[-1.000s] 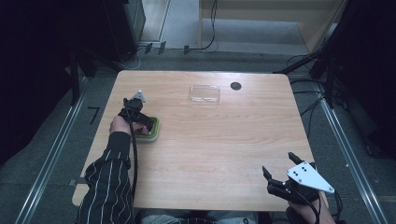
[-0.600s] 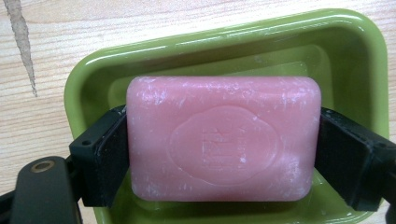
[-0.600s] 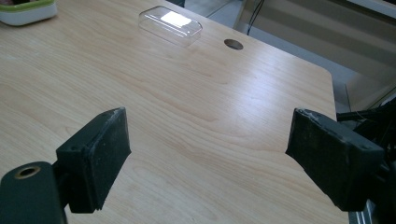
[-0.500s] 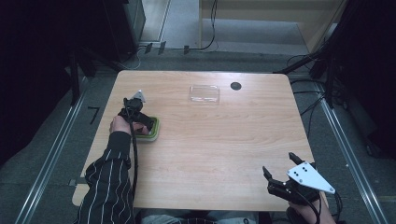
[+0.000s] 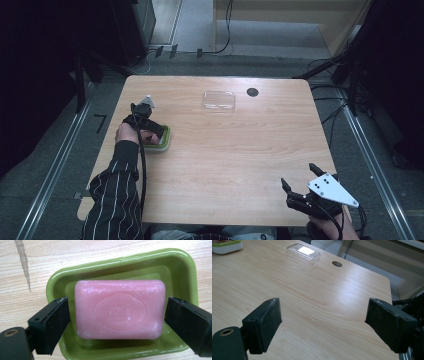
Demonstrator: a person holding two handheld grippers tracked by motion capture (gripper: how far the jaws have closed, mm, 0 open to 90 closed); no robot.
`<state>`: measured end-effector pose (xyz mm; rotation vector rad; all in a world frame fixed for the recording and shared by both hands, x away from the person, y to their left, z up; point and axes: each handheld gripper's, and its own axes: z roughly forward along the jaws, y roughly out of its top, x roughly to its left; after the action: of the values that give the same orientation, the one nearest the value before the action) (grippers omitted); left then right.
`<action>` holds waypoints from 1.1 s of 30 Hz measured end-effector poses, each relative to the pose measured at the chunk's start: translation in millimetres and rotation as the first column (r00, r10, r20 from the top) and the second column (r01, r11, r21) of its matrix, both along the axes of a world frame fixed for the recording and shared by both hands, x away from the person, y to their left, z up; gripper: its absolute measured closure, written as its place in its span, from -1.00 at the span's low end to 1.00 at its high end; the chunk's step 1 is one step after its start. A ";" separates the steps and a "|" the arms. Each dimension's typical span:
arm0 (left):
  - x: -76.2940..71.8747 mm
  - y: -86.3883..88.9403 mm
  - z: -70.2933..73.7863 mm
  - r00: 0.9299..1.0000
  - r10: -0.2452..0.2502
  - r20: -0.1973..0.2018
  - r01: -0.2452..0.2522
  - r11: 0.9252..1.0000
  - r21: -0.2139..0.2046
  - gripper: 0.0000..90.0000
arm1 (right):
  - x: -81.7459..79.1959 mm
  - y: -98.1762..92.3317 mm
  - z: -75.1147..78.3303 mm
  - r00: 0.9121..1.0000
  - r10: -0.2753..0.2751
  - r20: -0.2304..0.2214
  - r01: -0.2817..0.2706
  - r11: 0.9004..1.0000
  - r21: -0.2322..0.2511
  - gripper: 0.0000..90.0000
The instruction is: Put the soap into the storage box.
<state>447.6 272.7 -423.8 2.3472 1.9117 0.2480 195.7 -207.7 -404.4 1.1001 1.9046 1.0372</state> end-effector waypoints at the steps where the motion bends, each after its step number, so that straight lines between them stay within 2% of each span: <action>1: -0.4 -0.3 1.0 1.000 -0.004 0.001 0.004 1.000 0.000 -0.86 | 0.1 -0.1 0.0 1.000 0.001 -0.001 -0.001 1.000 -0.002 -0.70; 8: -6.8 -8.5 10.6 0.999 -0.033 0.009 0.033 0.999 0.021 -0.91 | -0.7 -0.5 0.0 1.000 -0.002 -0.004 0.002 1.000 0.001 -0.70; 14: -14.8 -12.6 19.5 0.998 -0.060 0.022 0.060 0.998 0.021 -0.93 | -0.4 0.9 0.0 1.000 0.001 -0.002 -0.001 1.000 -0.001 -0.70; 23: -29.3 -14.6 26.2 0.997 -0.083 0.008 0.083 0.996 0.022 -0.93 | -0.1 1.1 0.1 1.000 0.003 -0.002 -0.003 1.000 -0.002 -0.70; 29: -40.6 -14.6 30.4 0.995 -0.094 0.020 0.094 0.995 0.027 -0.93 | -0.2 1.1 0.2 1.000 0.003 -0.003 -0.003 1.000 0.000 -0.70; 33: -48.5 -15.6 31.2 0.995 -0.103 0.007 0.102 0.994 0.030 -0.93 | -0.3 1.0 0.2 1.000 0.002 -0.002 -0.002 1.000 0.002 -0.70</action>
<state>399.1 257.1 -392.6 2.4505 1.7894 0.2785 195.4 -206.7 -404.2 1.1005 1.9069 1.0397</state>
